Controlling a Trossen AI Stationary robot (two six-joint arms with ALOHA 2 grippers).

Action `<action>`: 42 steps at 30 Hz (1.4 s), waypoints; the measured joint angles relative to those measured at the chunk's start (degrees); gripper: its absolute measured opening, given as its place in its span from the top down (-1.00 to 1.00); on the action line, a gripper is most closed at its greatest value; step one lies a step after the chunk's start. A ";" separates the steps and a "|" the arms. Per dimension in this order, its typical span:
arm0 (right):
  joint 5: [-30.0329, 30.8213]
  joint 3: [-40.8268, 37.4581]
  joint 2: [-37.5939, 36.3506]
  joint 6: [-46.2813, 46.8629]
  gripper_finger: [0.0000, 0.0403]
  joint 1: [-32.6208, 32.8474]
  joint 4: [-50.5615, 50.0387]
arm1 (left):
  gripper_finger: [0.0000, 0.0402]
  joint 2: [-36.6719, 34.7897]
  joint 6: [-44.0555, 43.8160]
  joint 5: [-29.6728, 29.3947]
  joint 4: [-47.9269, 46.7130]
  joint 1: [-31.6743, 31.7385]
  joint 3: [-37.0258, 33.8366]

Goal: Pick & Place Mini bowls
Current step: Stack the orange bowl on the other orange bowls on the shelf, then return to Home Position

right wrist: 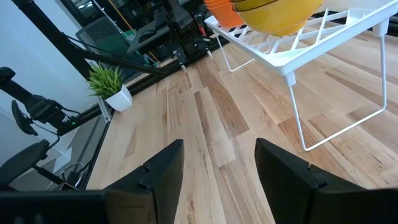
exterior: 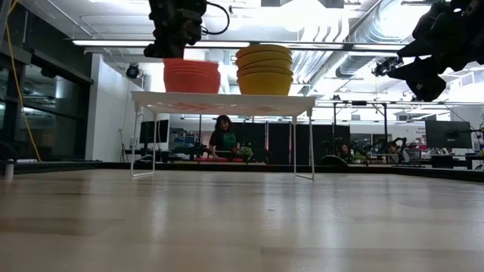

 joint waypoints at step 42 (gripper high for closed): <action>1.64 -0.02 0.00 2.59 0.08 0.01 0.05 | 0.49 -2.23 20.13 -9.38 23.68 -17.00 0.07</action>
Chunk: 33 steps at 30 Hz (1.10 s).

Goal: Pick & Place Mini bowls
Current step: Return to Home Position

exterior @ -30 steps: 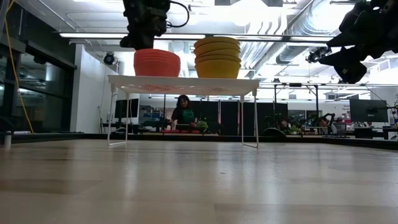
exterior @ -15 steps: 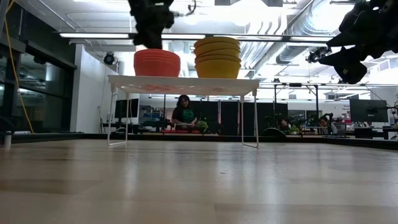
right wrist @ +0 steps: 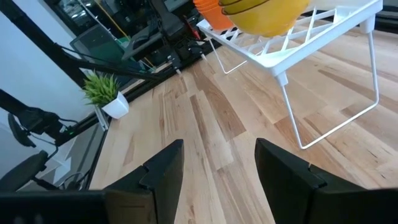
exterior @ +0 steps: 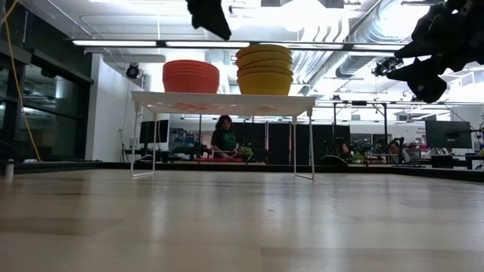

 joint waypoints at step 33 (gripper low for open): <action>7.05 0.02 -6.84 5.04 0.08 0.00 0.46 | 0.49 -44.92 -8.56 -24.66 47.17 -27.77 -59.50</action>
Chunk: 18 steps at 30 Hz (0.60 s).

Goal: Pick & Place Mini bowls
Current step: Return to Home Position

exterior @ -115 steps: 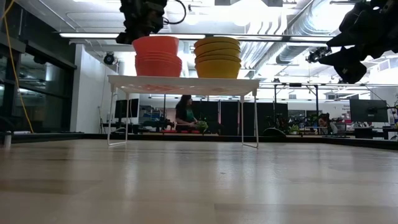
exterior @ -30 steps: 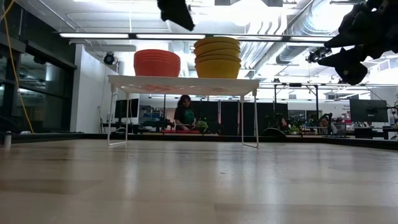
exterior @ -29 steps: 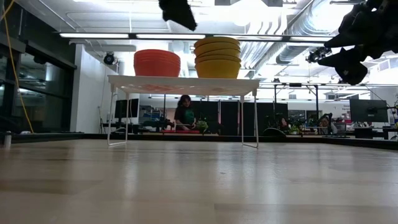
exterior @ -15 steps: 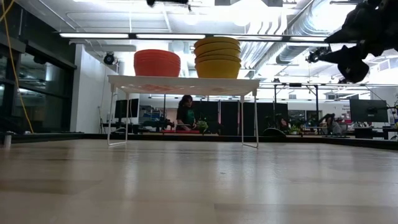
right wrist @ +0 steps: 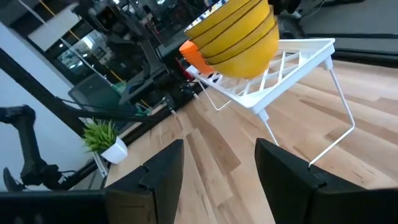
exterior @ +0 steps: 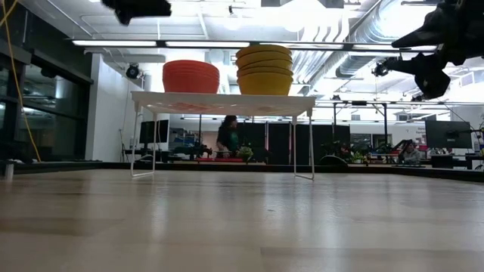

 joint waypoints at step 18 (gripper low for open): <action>8.01 0.00 3.66 2.95 0.08 0.04 11.77 | 0.50 -27.59 2.00 1.86 4.44 0.13 -20.41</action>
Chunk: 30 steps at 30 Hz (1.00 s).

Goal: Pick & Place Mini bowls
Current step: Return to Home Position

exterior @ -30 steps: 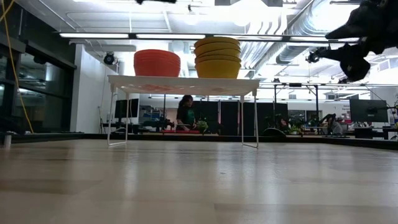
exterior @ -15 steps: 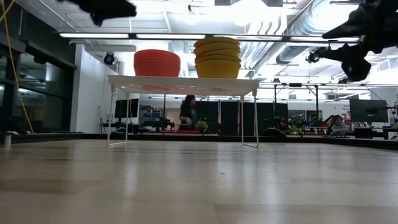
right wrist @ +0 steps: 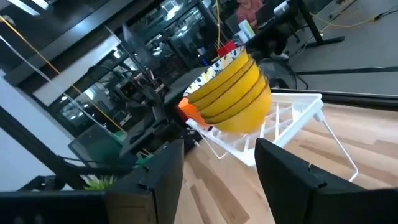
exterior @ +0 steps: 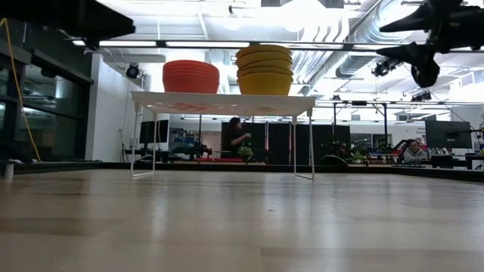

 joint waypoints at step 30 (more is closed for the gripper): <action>11.70 -15.45 9.96 -2.55 0.08 8.63 33.53 | 0.50 -17.19 1.33 2.78 -21.02 0.00 -0.97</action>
